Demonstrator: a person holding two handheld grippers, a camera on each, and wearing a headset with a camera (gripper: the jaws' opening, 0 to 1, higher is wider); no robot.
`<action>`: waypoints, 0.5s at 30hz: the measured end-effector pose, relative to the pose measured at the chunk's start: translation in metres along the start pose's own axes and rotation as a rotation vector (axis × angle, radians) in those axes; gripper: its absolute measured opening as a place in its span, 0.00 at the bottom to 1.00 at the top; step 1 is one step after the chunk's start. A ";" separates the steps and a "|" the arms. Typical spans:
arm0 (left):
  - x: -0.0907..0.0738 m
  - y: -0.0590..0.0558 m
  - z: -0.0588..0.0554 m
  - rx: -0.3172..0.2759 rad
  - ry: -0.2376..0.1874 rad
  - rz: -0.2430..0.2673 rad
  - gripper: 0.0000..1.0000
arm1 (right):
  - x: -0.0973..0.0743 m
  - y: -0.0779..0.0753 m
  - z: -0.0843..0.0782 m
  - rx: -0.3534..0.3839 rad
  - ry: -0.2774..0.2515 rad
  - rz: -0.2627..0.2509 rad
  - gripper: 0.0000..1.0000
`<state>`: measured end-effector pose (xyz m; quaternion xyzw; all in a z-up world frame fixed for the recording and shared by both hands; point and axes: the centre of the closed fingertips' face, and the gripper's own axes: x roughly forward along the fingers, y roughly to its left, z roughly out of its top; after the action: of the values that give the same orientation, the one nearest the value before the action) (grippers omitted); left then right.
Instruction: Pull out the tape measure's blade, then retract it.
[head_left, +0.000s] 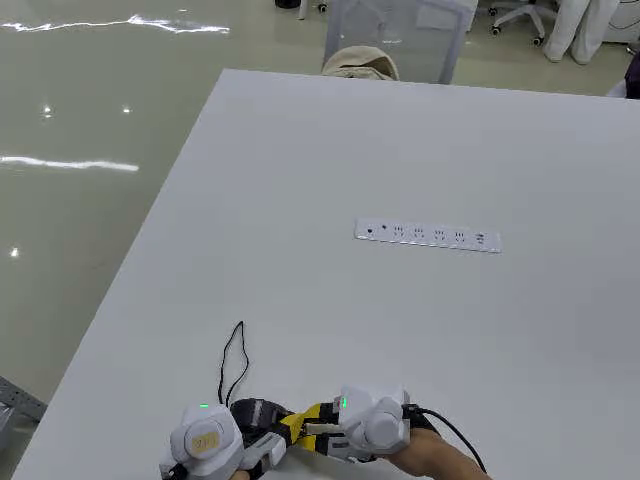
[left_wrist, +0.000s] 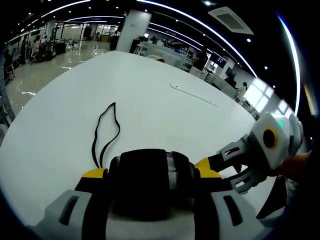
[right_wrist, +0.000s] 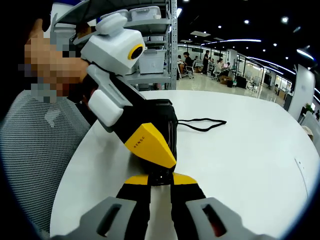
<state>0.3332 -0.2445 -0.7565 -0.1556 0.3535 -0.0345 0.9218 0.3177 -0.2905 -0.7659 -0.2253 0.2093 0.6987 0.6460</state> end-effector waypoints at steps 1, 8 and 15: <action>0.000 0.000 0.000 0.004 0.001 0.002 0.66 | 0.000 0.000 -0.001 0.002 -0.001 -0.001 0.13; 0.002 -0.003 -0.002 0.027 0.013 0.014 0.67 | 0.002 0.001 -0.005 0.014 0.002 -0.007 0.14; 0.005 -0.005 -0.007 0.053 0.030 0.021 0.68 | 0.005 0.002 -0.011 0.022 0.011 -0.014 0.14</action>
<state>0.3327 -0.2516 -0.7633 -0.1270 0.3677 -0.0363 0.9205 0.3155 -0.2929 -0.7775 -0.2237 0.2191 0.6906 0.6520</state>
